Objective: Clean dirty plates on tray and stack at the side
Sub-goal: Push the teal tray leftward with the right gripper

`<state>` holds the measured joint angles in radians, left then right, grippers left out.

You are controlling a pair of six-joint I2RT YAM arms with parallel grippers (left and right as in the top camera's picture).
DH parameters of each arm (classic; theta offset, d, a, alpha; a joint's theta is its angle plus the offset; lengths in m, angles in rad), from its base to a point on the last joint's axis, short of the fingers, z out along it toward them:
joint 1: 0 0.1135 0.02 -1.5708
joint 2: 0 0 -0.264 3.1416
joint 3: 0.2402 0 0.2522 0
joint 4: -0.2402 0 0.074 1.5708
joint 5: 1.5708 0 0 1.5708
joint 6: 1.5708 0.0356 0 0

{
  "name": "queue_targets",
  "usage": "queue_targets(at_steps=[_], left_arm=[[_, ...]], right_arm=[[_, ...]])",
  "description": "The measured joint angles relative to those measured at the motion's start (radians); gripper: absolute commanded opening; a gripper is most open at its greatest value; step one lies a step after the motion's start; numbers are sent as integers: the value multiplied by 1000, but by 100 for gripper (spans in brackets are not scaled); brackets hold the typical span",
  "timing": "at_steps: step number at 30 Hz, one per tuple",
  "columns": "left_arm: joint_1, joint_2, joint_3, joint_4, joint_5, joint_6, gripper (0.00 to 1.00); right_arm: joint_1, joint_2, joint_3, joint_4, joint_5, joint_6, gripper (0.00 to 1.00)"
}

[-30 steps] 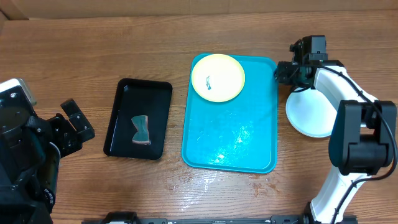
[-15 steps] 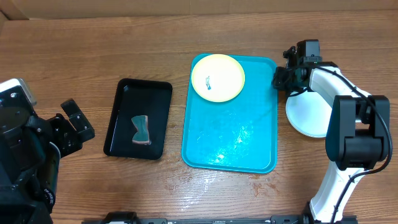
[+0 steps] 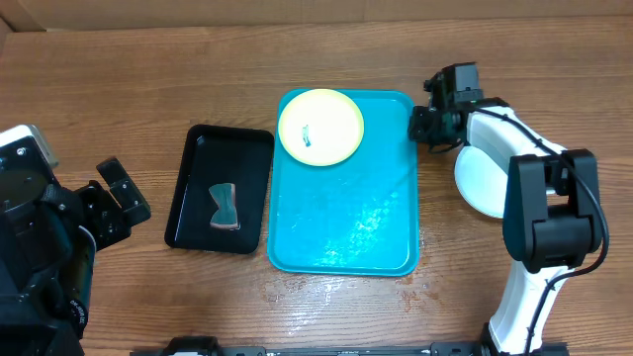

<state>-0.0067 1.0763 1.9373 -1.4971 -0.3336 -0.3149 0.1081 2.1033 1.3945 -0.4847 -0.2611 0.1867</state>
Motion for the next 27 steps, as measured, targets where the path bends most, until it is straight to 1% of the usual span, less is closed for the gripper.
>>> queue_targets(at_steps=[4,10,11,12,13,14,15,16,18,23,27], left_arm=[[0,0,0,0,0,0,100],[0,0,0,0,0,0,100],[0,0,0,0,0,0,100],[0,0,0,0,0,0,100],[0,0,0,0,0,0,100],[0,0,0,0,0,0,100],[0,0,0,0,0,0,100],[0,0,0,0,0,0,100],[0,0,0,0,0,0,100],[0,0,0,0,0,0,100],[0,0,0,0,0,0,100]], right_arm=[[10,0,0,40,-2,2,8],[13,0,0,85,-7,-5,5],[13,0,0,88,-8,-5,5],[13,0,0,90,-10,-5,8],[13,0,0,90,-11,-5,27],[13,0,0,89,-10,-3,63],[13,0,0,87,-9,-5,73],[14,0,0,84,-8,-5,76],[14,0,1,68,-8,-5,76],[5,-21,1,1,-11,-8,68],[3,-101,1,-70,-30,-20,60]])
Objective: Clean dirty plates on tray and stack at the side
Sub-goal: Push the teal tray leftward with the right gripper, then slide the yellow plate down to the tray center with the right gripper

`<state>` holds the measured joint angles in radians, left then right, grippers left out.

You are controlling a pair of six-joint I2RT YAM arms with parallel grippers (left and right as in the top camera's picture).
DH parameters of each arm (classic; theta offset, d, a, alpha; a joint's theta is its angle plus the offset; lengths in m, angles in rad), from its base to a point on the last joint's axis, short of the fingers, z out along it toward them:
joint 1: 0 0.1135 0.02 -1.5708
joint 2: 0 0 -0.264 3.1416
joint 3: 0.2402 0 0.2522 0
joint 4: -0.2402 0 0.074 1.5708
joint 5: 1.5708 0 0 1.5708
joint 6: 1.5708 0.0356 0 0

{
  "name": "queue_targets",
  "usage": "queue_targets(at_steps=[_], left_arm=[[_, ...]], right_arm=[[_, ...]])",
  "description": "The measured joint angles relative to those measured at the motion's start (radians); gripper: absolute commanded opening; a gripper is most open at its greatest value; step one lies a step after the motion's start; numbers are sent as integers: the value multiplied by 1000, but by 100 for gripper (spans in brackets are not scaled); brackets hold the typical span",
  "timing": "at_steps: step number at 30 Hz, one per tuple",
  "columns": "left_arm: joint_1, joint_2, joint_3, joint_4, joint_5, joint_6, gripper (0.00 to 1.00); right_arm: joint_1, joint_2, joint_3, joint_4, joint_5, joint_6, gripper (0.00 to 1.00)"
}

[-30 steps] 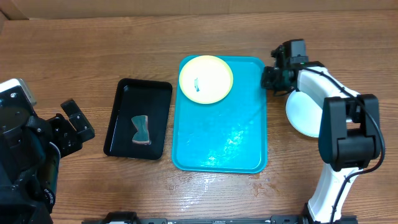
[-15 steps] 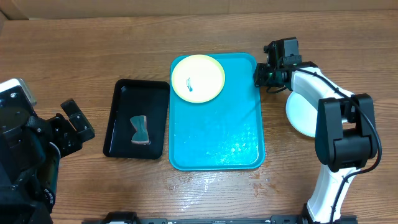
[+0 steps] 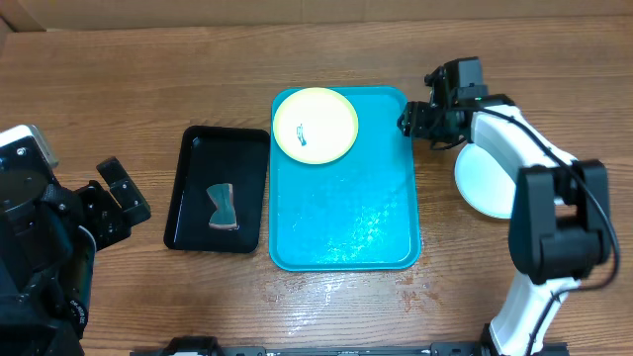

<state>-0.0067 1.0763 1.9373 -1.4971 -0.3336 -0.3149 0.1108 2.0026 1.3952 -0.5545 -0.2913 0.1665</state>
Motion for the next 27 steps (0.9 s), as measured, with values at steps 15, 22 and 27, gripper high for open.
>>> queue_targets(at_steps=[15,22,27], left_arm=[[0,0,0,0,0,0,100],[0,0,0,0,0,0,100],[0,0,0,0,0,0,100]], right_arm=[[224,-162,18,-148,-16,-11,69],[261,-100,20,107,135,-10,69],[260,43,20,240,189,-10,63]])
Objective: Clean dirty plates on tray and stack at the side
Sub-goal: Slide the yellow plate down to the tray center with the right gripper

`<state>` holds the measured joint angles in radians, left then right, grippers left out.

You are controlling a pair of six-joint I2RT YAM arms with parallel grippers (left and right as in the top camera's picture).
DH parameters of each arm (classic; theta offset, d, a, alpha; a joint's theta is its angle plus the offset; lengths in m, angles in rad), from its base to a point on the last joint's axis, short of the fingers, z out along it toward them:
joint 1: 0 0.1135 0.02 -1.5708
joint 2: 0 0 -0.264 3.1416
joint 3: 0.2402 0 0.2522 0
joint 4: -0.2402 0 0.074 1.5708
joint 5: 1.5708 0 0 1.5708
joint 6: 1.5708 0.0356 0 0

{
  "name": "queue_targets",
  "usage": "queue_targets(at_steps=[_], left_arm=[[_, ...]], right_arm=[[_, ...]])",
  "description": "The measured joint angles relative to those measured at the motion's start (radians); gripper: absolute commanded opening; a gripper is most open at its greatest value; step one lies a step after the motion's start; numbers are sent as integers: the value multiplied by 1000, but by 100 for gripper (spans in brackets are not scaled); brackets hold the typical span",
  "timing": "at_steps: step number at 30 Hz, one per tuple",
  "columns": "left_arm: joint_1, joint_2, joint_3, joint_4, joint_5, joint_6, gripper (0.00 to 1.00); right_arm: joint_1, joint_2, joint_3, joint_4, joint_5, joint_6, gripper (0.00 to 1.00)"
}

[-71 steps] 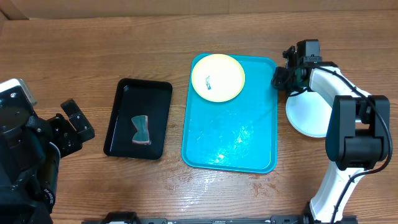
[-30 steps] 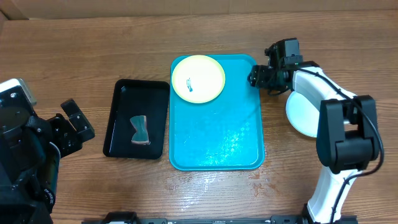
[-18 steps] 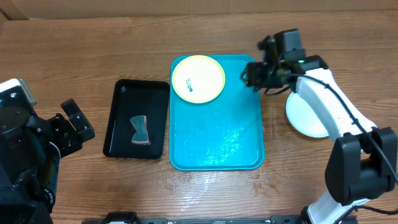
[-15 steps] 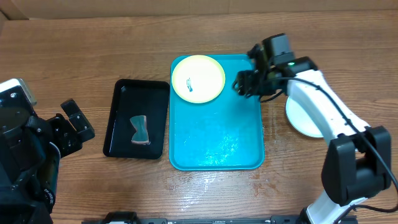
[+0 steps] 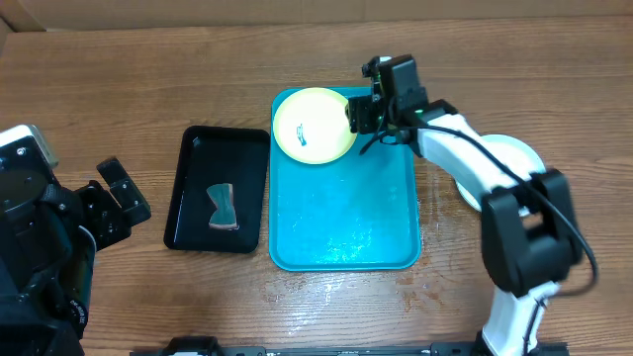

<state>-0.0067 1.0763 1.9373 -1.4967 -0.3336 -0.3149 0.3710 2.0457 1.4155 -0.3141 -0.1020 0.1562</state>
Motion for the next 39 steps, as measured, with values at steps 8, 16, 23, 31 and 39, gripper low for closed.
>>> queue_targets(at_steps=[8,16,23,31,39], left_arm=[[0,0,0,0,0,0,100],[0,0,0,0,0,0,100],[0,0,0,-13,28,0,100],[0,0,0,5,197,0,100],[0,17,-29,-52,316,0,90]], right_arm=[[3,110,9,10,22,-1,11],[2,39,7,-143,24,82,4],[2,-193,7,-503,28,119,4],[2,-212,-150,-536,21,249,4],[2,-200,-245,-463,-18,301,41]])
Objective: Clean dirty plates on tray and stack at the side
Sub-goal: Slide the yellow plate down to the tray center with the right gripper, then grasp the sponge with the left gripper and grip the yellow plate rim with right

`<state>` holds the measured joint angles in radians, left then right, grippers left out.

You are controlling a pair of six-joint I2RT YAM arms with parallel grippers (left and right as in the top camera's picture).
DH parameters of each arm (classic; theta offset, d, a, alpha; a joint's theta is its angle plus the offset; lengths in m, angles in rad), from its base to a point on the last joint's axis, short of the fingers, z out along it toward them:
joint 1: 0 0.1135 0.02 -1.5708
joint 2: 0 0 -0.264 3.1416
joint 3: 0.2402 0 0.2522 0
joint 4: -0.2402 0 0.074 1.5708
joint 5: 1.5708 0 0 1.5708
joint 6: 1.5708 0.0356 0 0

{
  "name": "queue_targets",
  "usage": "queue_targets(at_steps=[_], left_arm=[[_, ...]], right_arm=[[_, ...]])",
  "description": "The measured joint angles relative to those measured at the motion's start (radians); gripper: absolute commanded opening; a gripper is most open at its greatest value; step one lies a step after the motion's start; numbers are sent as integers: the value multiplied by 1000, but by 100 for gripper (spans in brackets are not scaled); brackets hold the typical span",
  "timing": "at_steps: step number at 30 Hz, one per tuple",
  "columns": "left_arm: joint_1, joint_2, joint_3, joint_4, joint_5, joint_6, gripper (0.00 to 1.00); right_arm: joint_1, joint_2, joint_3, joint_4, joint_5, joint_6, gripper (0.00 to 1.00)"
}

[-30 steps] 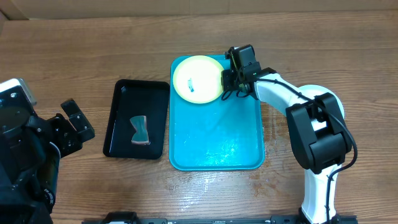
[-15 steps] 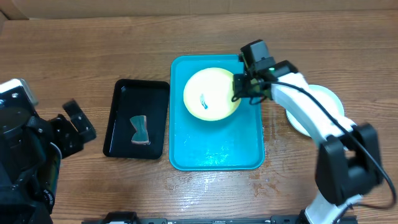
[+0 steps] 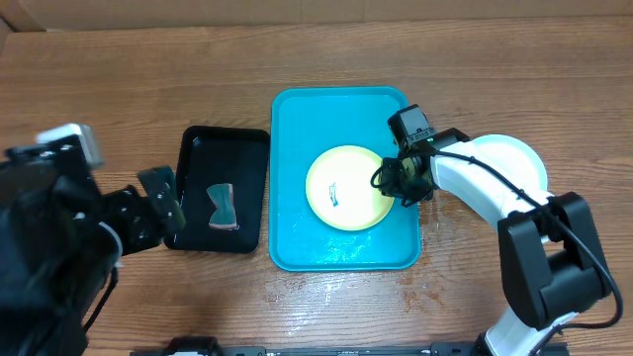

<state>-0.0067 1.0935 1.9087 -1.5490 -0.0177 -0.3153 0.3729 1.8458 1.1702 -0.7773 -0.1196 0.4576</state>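
Note:
A yellow plate (image 3: 341, 190) with a small greenish smear lies in the middle-right of the blue tray (image 3: 316, 119). My right gripper (image 3: 388, 184) sits at the plate's right rim and looks shut on it. A white plate (image 3: 514, 158) rests on the table to the right of the tray, partly under the right arm. A grey-blue sponge (image 3: 225, 206) lies in the black tray (image 3: 198, 148). My left gripper (image 3: 163, 201) hovers open at the black tray's left edge, a little left of the sponge.
The black tray stands close against the blue tray's left side. The right arm's base (image 3: 549, 277) stands at the front right. The bulk of the left arm (image 3: 49, 237) fills the left front of the table.
The yellow plate has gone from the blue tray's far left corner to its middle-right, with my right gripper at its right rim. My left gripper has shifted right, to the black tray's edge.
My right gripper was first off the blue tray's far right corner, near the white plate, and the yellow plate lay at the tray's far left. Then the gripper stood at that plate's right rim. Now plate and gripper are nearer the front, and the left arm has come closer.

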Motion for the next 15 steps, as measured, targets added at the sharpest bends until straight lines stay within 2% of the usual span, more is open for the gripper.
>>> queue_targets(at_steps=[2,5,8,12,15], left_arm=[[0,27,-47,-11,13,0,85],[0,95,-122,-7,23,-4,80],[0,193,-221,34,30,-5,79],[-4,328,-373,161,43,-4,75],[-19,418,-450,246,48,-4,63]], right_arm=[[0,-34,0,-10,-8,-24,45],[0,-130,0,-23,-11,-60,59],[0,-272,3,-42,-13,-84,61],[-2,-405,10,-93,-14,-103,66],[-6,-431,10,-138,-14,-108,66]])
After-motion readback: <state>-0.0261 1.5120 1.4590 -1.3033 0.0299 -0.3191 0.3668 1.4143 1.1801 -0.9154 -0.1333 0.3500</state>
